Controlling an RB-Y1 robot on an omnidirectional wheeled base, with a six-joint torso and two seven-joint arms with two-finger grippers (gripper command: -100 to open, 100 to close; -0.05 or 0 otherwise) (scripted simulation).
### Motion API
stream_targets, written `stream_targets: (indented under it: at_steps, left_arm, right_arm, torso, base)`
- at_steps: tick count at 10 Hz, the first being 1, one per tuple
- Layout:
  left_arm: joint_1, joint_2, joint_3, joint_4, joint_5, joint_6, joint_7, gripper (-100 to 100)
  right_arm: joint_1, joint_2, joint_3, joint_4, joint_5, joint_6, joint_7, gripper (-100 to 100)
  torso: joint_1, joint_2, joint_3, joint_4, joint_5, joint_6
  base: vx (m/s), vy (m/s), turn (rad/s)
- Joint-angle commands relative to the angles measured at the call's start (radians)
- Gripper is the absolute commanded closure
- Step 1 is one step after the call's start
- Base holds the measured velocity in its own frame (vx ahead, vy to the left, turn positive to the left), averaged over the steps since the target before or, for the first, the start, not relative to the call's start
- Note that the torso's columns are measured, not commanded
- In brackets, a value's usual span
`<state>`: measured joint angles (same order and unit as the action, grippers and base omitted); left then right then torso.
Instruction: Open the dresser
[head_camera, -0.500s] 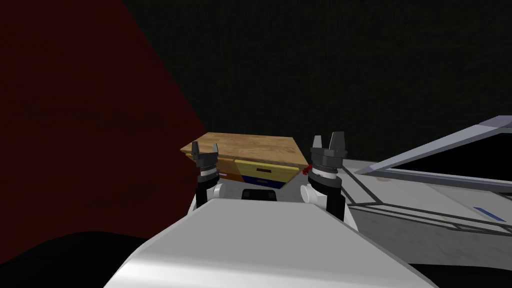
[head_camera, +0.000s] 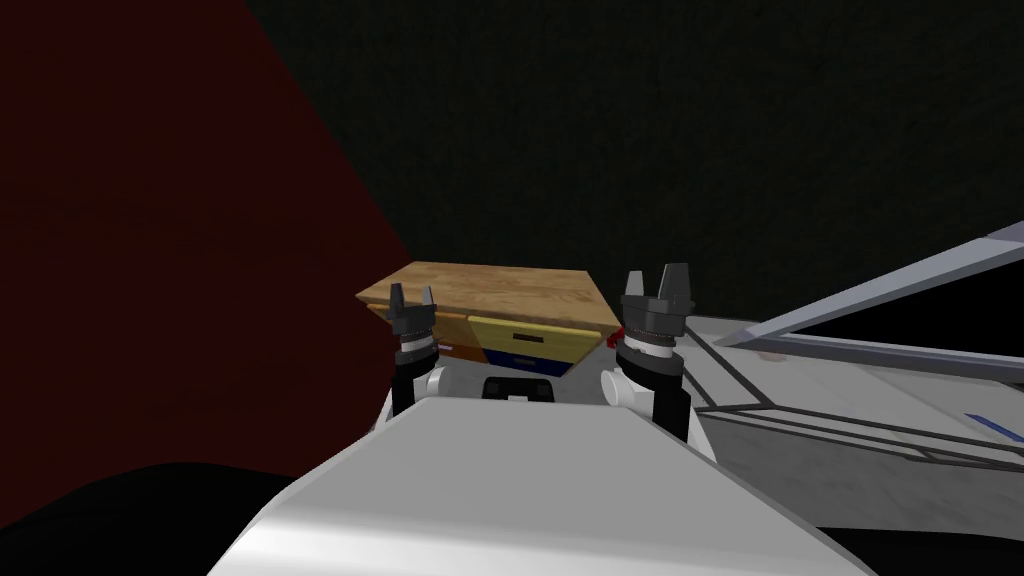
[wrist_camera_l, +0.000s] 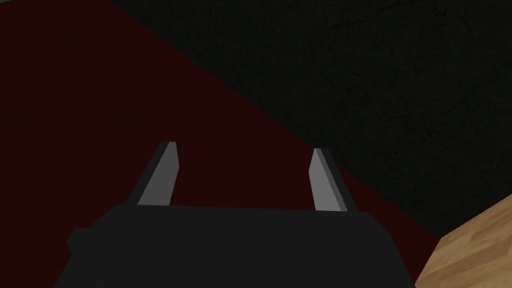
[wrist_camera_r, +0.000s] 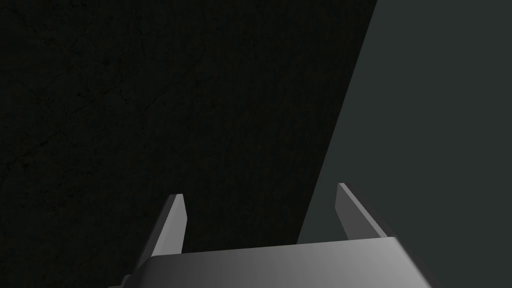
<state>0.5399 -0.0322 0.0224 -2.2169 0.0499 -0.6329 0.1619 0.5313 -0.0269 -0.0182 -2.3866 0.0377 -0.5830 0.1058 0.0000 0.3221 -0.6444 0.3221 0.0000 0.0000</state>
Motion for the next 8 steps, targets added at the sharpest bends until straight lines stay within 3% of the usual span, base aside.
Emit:
stream_targets:
  at_steps: [1, 4, 5, 8]
  left_arm:
    - [0.000, 0.000, 0.000, 0.000, 0.000, 0.000, 0.000, 0]
    - [0.000, 0.000, 0.000, 0.000, 0.000, 0.000, 0.000, 0]
    - [-0.003, 0.036, -0.001, 0.010, -0.001, 0.000, -0.001, -100]
    - [-0.013, 0.108, -0.007, 0.051, -0.006, 0.002, -0.006, -100]
  right_arm:
    - [0.000, 0.000, 0.000, 0.000, 0.000, 0.000, 0.000, 0]
    - [0.000, 0.000, 0.000, 0.000, 0.000, 0.000, 0.000, 0]
    - [0.000, 0.000, 0.000, 0.000, 0.000, 0.000, 0.000, 0]
    - [0.000, 0.000, 0.000, 0.000, 0.000, 0.000, 0.000, 0]
  torso:
    - [0.000, 0.074, -0.147, 0.074, 0.000, 0.000]
    - [0.000, 0.296, -0.590, 0.295, 0.000, 0.000]
    - [0.000, 0.369, -0.738, 0.369, 0.000, 0.000]
    - [-0.001, 0.415, -0.830, 0.415, 0.000, 0.000]
  base:
    - [0.000, 0.000, 0.000]
    - [0.000, 0.000, 0.000]
    - [0.004, -0.007, -0.008]
    - [-0.009, -0.021, -0.015]
